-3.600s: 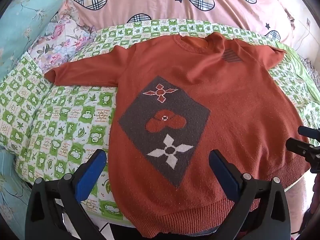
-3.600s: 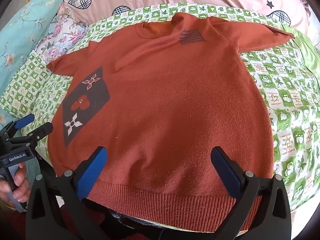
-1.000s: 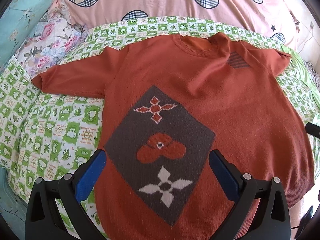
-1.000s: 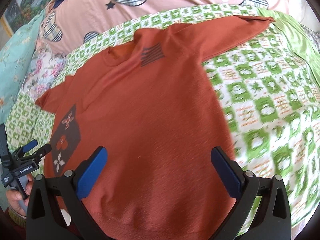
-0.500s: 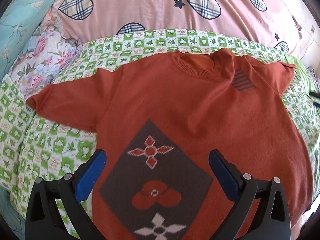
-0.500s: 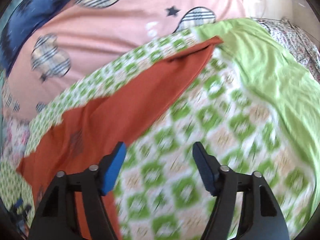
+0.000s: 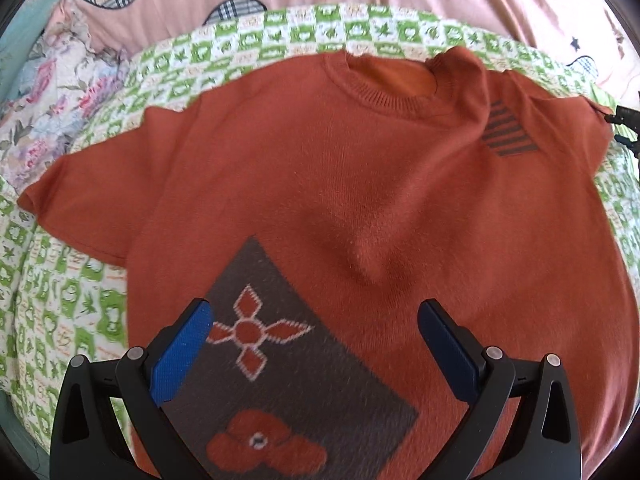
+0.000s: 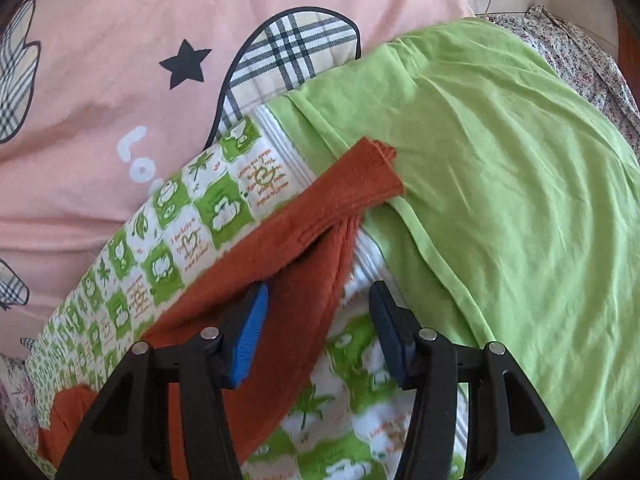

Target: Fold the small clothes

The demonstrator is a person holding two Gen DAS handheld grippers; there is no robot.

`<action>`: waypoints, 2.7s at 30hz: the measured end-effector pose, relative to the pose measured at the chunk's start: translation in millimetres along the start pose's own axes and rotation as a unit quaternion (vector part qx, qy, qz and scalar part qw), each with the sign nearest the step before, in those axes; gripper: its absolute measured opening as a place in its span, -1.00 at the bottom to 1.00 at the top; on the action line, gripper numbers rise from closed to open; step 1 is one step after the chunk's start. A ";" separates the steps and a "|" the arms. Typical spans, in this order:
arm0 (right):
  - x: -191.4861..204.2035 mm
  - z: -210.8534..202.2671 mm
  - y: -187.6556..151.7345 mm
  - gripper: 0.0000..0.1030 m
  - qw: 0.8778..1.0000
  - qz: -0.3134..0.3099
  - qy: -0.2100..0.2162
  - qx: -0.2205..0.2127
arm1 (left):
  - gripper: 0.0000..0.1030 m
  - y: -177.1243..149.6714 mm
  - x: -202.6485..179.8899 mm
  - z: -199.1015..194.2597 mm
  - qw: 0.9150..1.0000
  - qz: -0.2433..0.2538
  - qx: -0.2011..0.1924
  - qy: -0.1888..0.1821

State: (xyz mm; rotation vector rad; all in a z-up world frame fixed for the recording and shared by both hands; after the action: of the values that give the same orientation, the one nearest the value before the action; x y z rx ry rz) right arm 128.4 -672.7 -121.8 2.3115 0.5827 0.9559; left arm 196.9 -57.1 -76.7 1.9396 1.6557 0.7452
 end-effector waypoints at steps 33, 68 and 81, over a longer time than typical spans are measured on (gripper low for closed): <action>410.2 -184.5 -357.2 -0.61 0.856 -0.219 0.378 0.276 | 0.99 -24.5 79.1 -32.6 0.992 -0.105 -0.036 -0.060; 227.5 -147.2 -244.4 0.24 0.954 -0.078 0.245 0.157 | 0.56 28.9 63.3 57.1 0.948 -0.249 -0.033 -0.193; 215.6 -117.2 -213.2 0.24 0.966 -0.107 0.202 0.123 | -0.63 21.0 63.0 17.6 0.956 -0.169 -0.103 -0.218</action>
State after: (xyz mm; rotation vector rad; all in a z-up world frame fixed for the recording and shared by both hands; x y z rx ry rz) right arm 144.9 -350.3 -84.1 2.2072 1.1517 1.3194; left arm 231.6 1.7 -69.5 1.4872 1.5069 0.3097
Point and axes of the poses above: each gripper's, at about its wrist camera, not at the fingertips, and z roughly the way its jaws point, x to its left, y to its top, the point moved 3 cm from there along z, roughly the way its jaws point, and after that the axes turned 14 degrees about -x, right-handed, at the moved point
